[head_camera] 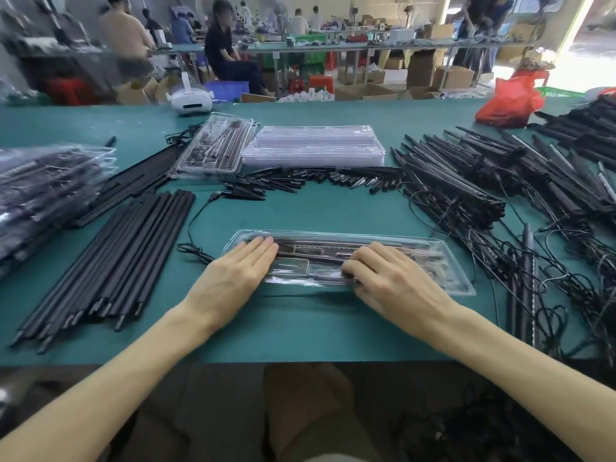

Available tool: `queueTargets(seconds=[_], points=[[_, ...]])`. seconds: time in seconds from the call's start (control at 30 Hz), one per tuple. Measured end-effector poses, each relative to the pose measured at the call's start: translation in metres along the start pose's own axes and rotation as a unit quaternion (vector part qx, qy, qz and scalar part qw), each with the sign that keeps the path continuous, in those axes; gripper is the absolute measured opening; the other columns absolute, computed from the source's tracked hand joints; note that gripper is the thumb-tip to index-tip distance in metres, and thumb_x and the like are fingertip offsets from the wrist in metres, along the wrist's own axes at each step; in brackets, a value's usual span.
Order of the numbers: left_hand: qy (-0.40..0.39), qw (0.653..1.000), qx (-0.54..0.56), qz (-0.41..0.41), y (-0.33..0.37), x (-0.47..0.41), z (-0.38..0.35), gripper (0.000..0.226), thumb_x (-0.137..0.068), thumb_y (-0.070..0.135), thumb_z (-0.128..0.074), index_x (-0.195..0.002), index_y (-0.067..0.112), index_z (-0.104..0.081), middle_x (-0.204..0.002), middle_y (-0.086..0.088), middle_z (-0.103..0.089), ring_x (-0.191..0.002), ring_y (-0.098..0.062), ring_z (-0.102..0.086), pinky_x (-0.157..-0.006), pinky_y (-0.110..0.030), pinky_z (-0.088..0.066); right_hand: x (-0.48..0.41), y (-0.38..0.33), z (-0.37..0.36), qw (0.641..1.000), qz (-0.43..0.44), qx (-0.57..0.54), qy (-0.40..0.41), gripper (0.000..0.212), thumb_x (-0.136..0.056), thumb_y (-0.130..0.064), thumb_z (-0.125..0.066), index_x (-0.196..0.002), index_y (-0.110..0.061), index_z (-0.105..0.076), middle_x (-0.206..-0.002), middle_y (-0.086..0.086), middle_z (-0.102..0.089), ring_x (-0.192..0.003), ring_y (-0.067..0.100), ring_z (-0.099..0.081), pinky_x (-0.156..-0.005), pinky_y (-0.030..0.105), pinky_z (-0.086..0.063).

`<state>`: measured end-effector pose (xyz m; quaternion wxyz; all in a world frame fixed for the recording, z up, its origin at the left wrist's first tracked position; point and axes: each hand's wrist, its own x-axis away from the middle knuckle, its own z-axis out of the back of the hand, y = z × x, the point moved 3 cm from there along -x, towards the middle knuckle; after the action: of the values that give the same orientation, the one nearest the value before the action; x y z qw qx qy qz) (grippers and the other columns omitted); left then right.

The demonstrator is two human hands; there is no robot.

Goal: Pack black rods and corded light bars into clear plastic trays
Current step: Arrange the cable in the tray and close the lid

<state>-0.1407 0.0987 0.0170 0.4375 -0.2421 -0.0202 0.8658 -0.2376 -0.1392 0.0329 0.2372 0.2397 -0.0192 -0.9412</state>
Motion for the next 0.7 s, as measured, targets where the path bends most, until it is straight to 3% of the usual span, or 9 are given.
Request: queueTargets(seconds=[0.07, 0.13, 0.2, 0.3, 0.37, 0.47, 0.53, 0.67, 0.7], points=[[0.013, 1.0, 0.011, -0.003, -0.002, 0.002, 0.001, 0.063, -0.076, -0.022, -0.071, -0.136, -0.008, -0.056, -0.14, -0.022, -0.056, -0.128, -0.035, -0.057, -0.102, -0.049, -0.051, 0.005, 0.006, 0.006, 0.998, -0.012, -0.035, -0.042, 0.038, -0.096, -0.043, -0.063, -0.12, -0.014, -0.063, -0.116, -0.001, -0.059, -0.109, 0.018, -0.054, -0.096, 0.032, -0.048], [0.023, 1.0, 0.017, -0.007, -0.003, 0.003, 0.001, 0.064, -0.078, -0.023, -0.068, -0.138, -0.007, -0.054, -0.142, -0.022, -0.054, -0.13, -0.034, -0.055, -0.103, -0.048, -0.051, 0.003, 0.019, 0.017, 0.988, -0.076, -0.119, -0.063, 0.06, -0.095, -0.069, -0.043, -0.127, -0.022, -0.06, -0.121, -0.011, -0.056, -0.116, 0.007, -0.048, -0.1, 0.025, -0.042], [0.046, 0.999, 0.015, -0.018, -0.003, 0.003, 0.002, 0.061, -0.08, -0.021, -0.067, -0.137, -0.005, -0.055, -0.141, -0.02, -0.056, -0.13, -0.033, -0.056, -0.103, -0.048, -0.051, 0.0, 0.046, 0.024, 0.956, -0.186, -0.213, -0.082, 0.07, -0.092, -0.079, -0.026, -0.124, -0.027, -0.063, -0.116, -0.016, -0.058, -0.109, 0.0, -0.05, -0.098, 0.028, -0.044], [0.099, 0.995, 0.01, -0.023, -0.004, 0.004, 0.004, 0.055, -0.087, -0.016, -0.063, -0.139, -0.001, -0.056, -0.144, -0.016, -0.054, -0.133, -0.03, -0.054, -0.105, -0.047, -0.05, 0.0, 0.085, 0.028, 0.919, -0.294, -0.168, -0.201, 0.08, -0.081, -0.077, -0.036, -0.122, -0.016, -0.065, -0.118, 0.0, -0.066, -0.101, 0.01, -0.06, -0.095, 0.031, -0.049], [0.132, 0.991, 0.019, -0.013, -0.007, 0.004, 0.004, 0.053, -0.091, -0.012, -0.062, -0.141, 0.003, -0.055, -0.146, -0.012, -0.053, -0.136, -0.025, -0.052, -0.107, -0.046, -0.048, 0.007, 0.099, 0.028, 0.897, -0.315, -0.15, -0.273, 0.081, -0.075, -0.078, -0.039, -0.108, -0.011, -0.071, -0.106, 0.009, -0.073, -0.092, 0.019, -0.067, -0.086, 0.035, -0.054], [0.166, 0.984, 0.065, 0.031, -0.016, 0.0, -0.001, 0.047, -0.095, -0.001, -0.064, -0.141, 0.011, -0.057, -0.146, -0.001, -0.054, -0.137, -0.017, -0.05, -0.107, -0.043, -0.047, 0.018, 0.107, 0.037, 0.861, -0.335, -0.275, -0.264, 0.066, -0.074, -0.08, -0.051, -0.079, -0.018, -0.073, -0.075, 0.008, -0.072, -0.065, 0.018, -0.062, -0.069, 0.038, -0.05], [0.175, 0.976, 0.099, 0.084, -0.023, -0.005, -0.007, 0.047, -0.095, 0.005, -0.067, -0.14, 0.016, -0.058, -0.145, 0.004, -0.055, -0.137, -0.014, -0.05, -0.108, -0.042, -0.044, 0.025, 0.106, 0.046, 0.813, -0.341, -0.38, -0.279, 0.056, -0.077, -0.077, -0.063, -0.074, -0.021, -0.071, -0.067, 0.002, -0.065, -0.059, 0.017, -0.054, -0.064, 0.036, -0.043], [0.178, 0.949, 0.163, 0.203, -0.031, -0.02, -0.02, 0.046, -0.094, 0.024, -0.068, -0.138, 0.016, -0.06, -0.143, 0.001, -0.058, -0.135, -0.019, -0.051, -0.116, -0.045, -0.034, 0.042, 0.084, 0.043, 0.696, -0.35, -0.542, -0.315, 0.055, -0.079, -0.066, -0.074, -0.1, -0.015, -0.073, -0.101, 0.017, -0.072, -0.082, 0.035, -0.056, -0.082, 0.052, -0.037], [0.174, 0.943, 0.172, 0.224, -0.032, -0.023, -0.022, 0.048, -0.093, 0.026, -0.068, -0.139, 0.014, -0.058, -0.145, -0.001, -0.056, -0.137, -0.02, -0.048, -0.12, -0.045, -0.029, 0.043, 0.074, 0.04, 0.681, -0.342, -0.563, -0.321, 0.052, -0.081, -0.062, -0.074, -0.104, -0.016, -0.073, -0.108, 0.018, -0.072, -0.088, 0.037, -0.059, -0.088, 0.054, -0.039]])
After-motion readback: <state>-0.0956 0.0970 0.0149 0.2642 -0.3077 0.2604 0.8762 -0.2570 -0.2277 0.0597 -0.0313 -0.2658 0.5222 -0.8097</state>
